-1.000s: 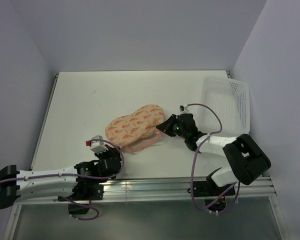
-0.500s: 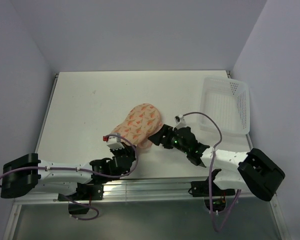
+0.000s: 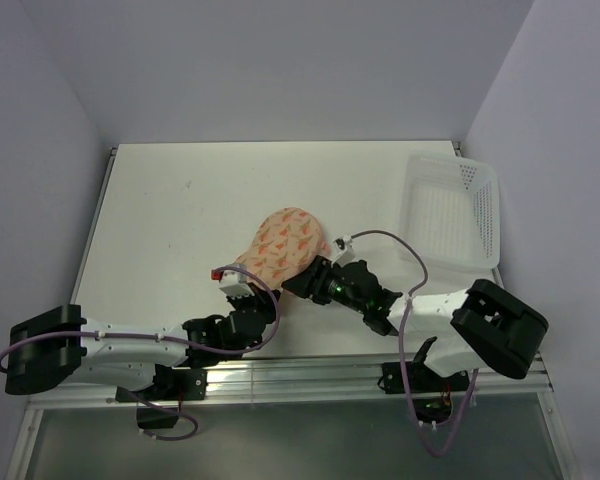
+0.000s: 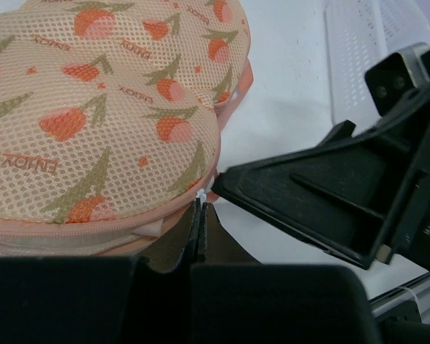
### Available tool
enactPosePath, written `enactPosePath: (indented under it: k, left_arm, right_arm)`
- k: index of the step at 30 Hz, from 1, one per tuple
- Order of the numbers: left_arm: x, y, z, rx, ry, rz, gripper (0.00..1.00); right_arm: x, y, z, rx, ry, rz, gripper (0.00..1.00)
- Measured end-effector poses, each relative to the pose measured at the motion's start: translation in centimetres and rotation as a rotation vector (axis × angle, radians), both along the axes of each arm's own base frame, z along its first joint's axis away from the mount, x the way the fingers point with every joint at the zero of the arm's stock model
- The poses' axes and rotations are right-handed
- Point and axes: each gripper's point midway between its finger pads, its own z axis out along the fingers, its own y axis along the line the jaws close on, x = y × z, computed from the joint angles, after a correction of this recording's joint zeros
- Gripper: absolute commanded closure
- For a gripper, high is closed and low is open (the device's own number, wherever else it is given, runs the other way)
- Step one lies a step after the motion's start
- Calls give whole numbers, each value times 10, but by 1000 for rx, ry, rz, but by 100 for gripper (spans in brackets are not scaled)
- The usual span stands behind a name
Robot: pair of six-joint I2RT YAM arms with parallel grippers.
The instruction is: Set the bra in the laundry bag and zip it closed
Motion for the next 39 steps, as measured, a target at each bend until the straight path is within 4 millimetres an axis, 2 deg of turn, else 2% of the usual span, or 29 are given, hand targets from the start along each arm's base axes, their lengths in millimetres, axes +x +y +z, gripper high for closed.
enactPosePath:
  k: [2, 3, 6, 7, 9, 14, 19, 22, 25, 28, 31, 34, 36, 38, 39]
  left_arm:
    - [-1, -2, 0, -4, 1, -8, 100]
    - [-1, -2, 1, -6, 1, -10, 100]
    - [-3, -5, 3, -15, -2, -17, 100]
    - [-3, -5, 2, -13, -1, -19, 100]
    - [-3, -5, 1, -9, 0, -21, 100]
    - [-5, 1, -5, -3, 15, -9, 100]
    - [-11, 28, -19, -17, 53, 28, 100]
    - [-14, 40, -18, -50, 50, 34, 100]
    - [-14, 39, -16, -40, 38, 26, 100]
    - [-11, 33, -21, 42, 42, 24, 100]
    - [-9, 32, -19, 63, 45, 43, 100]
    - [-9, 46, -16, 34, 51, 86, 100]
    - [-10, 58, -11, -9, 52, 111, 100]
    - [-11, 67, -6, -47, 48, 123, 100]
    - [-11, 69, -4, -54, 42, 123, 100]
  right_arm:
    - [4, 5, -1, 9, 10, -4, 45]
    - [5, 8, -4, 8, 16, -4, 51]
    - [7, 10, -13, -1, 43, -8, 79]
    - [7, 10, -13, 0, 46, -9, 93]
    - [9, 12, -10, 11, 43, -13, 99]
    - [15, 7, -6, 13, 33, -30, 100]
    - [39, -14, 0, 15, 13, -96, 100]
    - [42, -17, 0, 13, 14, -97, 100]
    - [37, -12, -1, 12, 15, -78, 100]
    - [38, -9, -4, 8, 23, -75, 100]
    - [49, -20, -10, 11, 51, -85, 100]
    - [64, -39, -10, 23, 65, -116, 100]
    - [67, -45, -10, 16, 64, -116, 100]
    - [65, -46, -11, -10, 67, -95, 93]
    - [65, -44, -10, -17, 66, -81, 78]
